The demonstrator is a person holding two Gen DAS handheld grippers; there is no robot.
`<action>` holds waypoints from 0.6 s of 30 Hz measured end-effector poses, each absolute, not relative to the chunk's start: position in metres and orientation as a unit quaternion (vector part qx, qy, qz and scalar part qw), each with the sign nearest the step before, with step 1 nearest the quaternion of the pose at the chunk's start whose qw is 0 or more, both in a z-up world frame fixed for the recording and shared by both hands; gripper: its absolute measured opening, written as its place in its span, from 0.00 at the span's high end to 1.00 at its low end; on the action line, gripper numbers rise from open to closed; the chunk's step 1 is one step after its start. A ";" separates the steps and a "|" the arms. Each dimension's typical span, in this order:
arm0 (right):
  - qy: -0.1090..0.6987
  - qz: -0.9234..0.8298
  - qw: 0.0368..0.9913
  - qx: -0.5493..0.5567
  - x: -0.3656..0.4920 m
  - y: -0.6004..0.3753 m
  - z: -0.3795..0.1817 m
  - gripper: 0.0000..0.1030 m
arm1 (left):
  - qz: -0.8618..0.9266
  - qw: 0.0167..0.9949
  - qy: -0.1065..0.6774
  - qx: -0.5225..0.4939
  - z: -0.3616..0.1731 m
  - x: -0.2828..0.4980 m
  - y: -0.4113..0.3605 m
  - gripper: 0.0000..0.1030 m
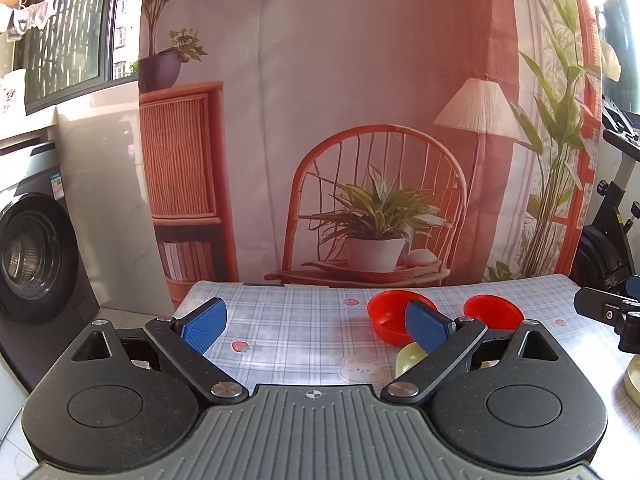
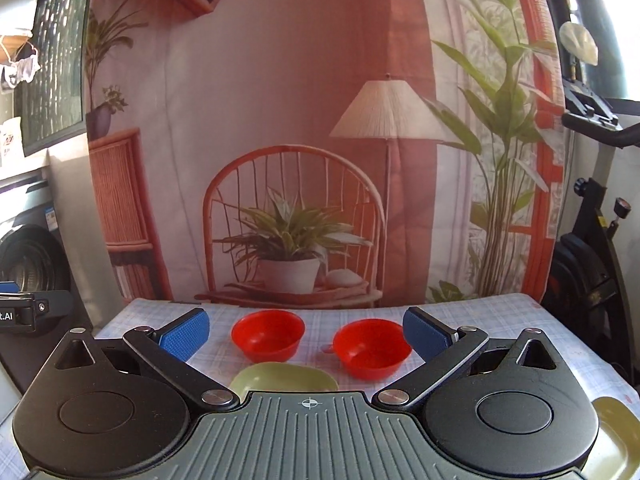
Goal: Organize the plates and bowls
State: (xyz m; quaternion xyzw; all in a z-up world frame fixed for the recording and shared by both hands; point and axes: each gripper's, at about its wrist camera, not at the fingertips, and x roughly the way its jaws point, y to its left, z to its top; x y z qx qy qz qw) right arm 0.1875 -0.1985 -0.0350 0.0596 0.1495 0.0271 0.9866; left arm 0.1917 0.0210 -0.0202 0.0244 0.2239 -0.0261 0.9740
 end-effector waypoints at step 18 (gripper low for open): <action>0.256 0.053 0.964 0.040 0.302 -0.228 -0.104 0.20 | -0.069 0.946 0.316 0.038 -0.098 0.291 -0.013 0.12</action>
